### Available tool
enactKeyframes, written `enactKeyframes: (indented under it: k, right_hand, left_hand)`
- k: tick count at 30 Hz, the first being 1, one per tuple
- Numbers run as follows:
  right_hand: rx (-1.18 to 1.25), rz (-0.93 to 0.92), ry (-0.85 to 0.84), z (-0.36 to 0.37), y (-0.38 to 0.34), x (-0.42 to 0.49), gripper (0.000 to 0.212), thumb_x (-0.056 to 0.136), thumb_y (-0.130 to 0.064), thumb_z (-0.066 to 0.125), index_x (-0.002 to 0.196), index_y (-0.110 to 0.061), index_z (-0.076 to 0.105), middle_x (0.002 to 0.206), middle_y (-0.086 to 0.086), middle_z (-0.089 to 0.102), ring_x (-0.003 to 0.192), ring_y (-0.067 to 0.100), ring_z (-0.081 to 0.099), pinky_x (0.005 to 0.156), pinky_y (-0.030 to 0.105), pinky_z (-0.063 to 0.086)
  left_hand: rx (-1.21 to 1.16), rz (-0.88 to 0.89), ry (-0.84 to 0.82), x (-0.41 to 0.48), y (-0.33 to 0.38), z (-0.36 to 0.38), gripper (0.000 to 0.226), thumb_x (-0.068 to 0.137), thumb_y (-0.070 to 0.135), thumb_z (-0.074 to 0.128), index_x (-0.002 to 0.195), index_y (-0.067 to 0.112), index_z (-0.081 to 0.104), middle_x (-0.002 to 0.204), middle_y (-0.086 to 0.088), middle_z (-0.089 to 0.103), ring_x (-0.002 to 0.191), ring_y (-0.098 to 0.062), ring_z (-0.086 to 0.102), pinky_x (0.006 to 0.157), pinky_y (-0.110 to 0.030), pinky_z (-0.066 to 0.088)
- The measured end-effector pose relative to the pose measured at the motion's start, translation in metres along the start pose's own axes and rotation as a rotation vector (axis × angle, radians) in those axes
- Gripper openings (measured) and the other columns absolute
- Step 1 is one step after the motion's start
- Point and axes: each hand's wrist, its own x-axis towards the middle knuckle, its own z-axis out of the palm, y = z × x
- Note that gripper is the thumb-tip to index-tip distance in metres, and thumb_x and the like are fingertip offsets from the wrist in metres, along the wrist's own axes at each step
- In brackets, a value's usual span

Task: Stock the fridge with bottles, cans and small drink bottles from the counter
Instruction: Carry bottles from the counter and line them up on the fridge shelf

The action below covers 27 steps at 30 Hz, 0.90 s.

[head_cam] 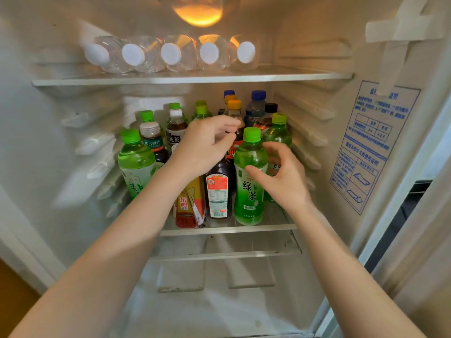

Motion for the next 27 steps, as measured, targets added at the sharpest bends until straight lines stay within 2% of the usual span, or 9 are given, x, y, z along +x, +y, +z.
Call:
enactKeyframes:
  k: [3,5,7,9,12,16,19,23,27]
  right_hand:
    - [-0.032,-0.006,0.027,0.004,0.001,-0.003,0.058,0.076,-0.029,0.076,0.127,-0.019,0.050,0.122,-0.007,0.056,0.111,0.006,0.053,0.094,0.027,0.046]
    - [-0.027,0.009,0.035,0.005,0.001,-0.005,0.058,0.077,-0.028,0.075,0.128,-0.019,0.049,0.125,-0.006,0.055,0.112,0.004,0.051,0.093,0.023,0.044]
    - [-0.024,0.020,0.054,0.007,-0.001,-0.006,0.058,0.077,-0.027,0.075,0.128,-0.019,0.049,0.125,-0.006,0.055,0.111,0.004,0.051,0.092,0.022,0.044]
    - [-0.045,0.018,0.087,0.010,-0.002,-0.006,0.057,0.076,-0.026,0.076,0.127,-0.018,0.049,0.124,-0.005,0.056,0.111,0.007,0.052,0.093,0.024,0.044]
    - [-0.062,0.021,0.121,0.015,-0.005,-0.004,0.057,0.073,-0.030,0.078,0.121,-0.019,0.050,0.115,-0.009,0.056,0.103,0.005,0.053,0.085,0.019,0.045]
    - [-0.065,0.082,0.144,0.023,-0.010,0.001,0.059,0.068,-0.042,0.079,0.115,-0.027,0.045,0.099,-0.023,0.049,0.087,-0.005,0.051,0.070,0.007,0.037]
    - [-0.092,0.112,0.187,0.029,-0.014,0.003,0.060,0.069,-0.042,0.078,0.116,-0.025,0.045,0.105,-0.019,0.050,0.094,-0.001,0.051,0.075,0.013,0.042]
    - [-0.255,-0.112,0.390,0.033,-0.033,0.003,0.054,0.075,-0.039,0.072,0.118,-0.015,0.051,0.117,-0.004,0.055,0.109,0.010,0.051,0.092,0.022,0.042]
    - [-0.465,-0.369,0.358,0.035,-0.059,0.018,0.033,0.082,-0.033,0.063,0.106,-0.011,0.062,0.113,0.003,0.063,0.109,0.020,0.055,0.095,0.026,0.036]
  left_hand:
    - [0.197,0.083,0.135,-0.004,-0.008,-0.014,0.024,0.093,0.015,0.056,0.114,0.016,0.067,0.103,0.010,0.061,0.090,0.002,0.052,0.076,0.003,0.034]
    - [0.292,0.077,0.137,-0.003,-0.015,-0.022,0.024,0.093,0.020,0.056,0.114,0.017,0.066,0.107,0.007,0.063,0.094,-0.003,0.052,0.083,-0.009,0.035]
    - [0.337,0.018,0.043,0.001,-0.022,-0.024,0.029,0.093,0.029,0.055,0.121,0.021,0.062,0.120,0.003,0.061,0.103,-0.010,0.055,0.086,-0.023,0.040]
    - [0.337,-0.041,-0.097,0.004,-0.028,-0.024,0.034,0.092,0.034,0.055,0.125,0.025,0.058,0.126,0.003,0.058,0.109,-0.014,0.054,0.085,-0.028,0.041]
    - [0.215,-0.106,-0.223,0.008,-0.032,-0.024,0.036,0.091,0.031,0.059,0.126,0.028,0.054,0.126,0.006,0.058,0.105,-0.011,0.055,0.088,-0.032,0.044]
    - [0.123,-0.133,-0.259,0.009,-0.038,-0.025,0.037,0.090,0.032,0.060,0.127,0.032,0.051,0.128,0.008,0.057,0.105,-0.008,0.057,0.092,-0.032,0.045]
    - [0.103,-0.156,-0.296,0.008,-0.043,-0.032,0.044,0.090,0.036,0.059,0.132,0.036,0.047,0.131,0.006,0.054,0.107,-0.009,0.057,0.092,-0.031,0.045]
    - [0.127,-0.234,-0.335,0.003,-0.057,-0.054,0.055,0.088,0.038,0.062,0.138,0.029,0.042,0.127,0.005,0.054,0.108,-0.011,0.057,0.096,-0.033,0.048]
    - [0.103,-0.277,-0.393,-0.002,-0.068,-0.074,0.046,0.079,0.035,0.070,0.123,0.033,0.054,0.106,0.017,0.056,0.092,0.005,0.056,0.076,-0.018,0.046]
